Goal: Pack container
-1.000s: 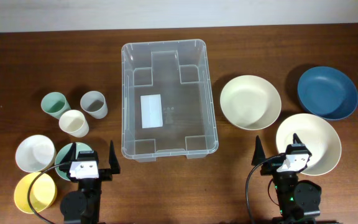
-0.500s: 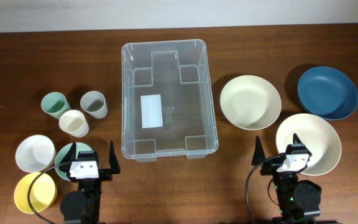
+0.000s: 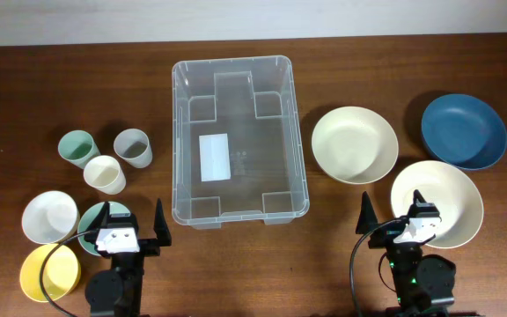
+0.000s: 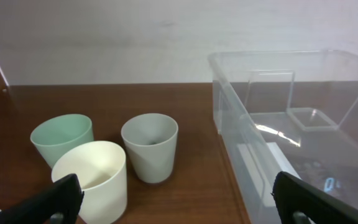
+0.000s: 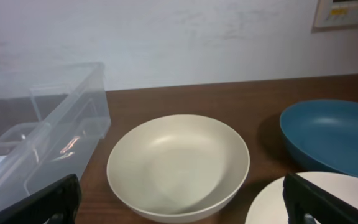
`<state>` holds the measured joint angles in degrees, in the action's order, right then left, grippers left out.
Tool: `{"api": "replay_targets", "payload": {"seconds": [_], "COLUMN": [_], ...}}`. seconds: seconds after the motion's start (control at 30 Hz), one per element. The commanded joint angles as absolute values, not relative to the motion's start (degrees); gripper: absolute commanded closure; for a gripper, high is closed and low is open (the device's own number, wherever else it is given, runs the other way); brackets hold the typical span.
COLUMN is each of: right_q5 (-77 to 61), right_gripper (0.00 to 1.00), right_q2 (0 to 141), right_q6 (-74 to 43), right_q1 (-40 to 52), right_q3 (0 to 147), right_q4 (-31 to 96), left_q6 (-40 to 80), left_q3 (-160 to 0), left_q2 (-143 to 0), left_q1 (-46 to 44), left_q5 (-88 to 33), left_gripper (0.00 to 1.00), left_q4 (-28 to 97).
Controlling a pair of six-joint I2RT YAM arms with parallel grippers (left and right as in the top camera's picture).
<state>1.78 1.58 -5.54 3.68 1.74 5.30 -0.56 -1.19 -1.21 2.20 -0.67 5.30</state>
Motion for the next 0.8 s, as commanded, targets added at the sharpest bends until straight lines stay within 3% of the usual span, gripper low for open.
{"api": "replay_targets", "payload": {"seconds": [0.0, 0.3, 0.4, 0.77], "right_q5": [1.3, 2.1, 1.9, 0.4], "right_gripper": [0.01, 0.01, 0.01, 0.01], "right_q2": [6.1, 33.6, 49.9, 88.6], "right_q6": [-6.5, -5.7, -5.8, -4.3], "right_q1": [3.3, 3.1, 1.5, -6.5], "right_q3": [8.4, 30.0, 45.4, 91.5], "right_q4": [5.6, 11.1, 20.4, 59.6], "left_q6": [0.9, 0.9, 0.8, 0.8], "left_q3": [-6.1, -22.7, -31.8, -56.9], "left_q2": [-1.0, -13.8, -24.2, -52.0], "left_q1": [2.2, 2.2, 2.3, 2.3], "left_q5": [-2.4, -2.2, -2.1, -2.2], "left_gripper": [0.0, 0.0, 0.0, 0.0], "left_q4": [8.0, 17.3, 21.9, 43.4]}}
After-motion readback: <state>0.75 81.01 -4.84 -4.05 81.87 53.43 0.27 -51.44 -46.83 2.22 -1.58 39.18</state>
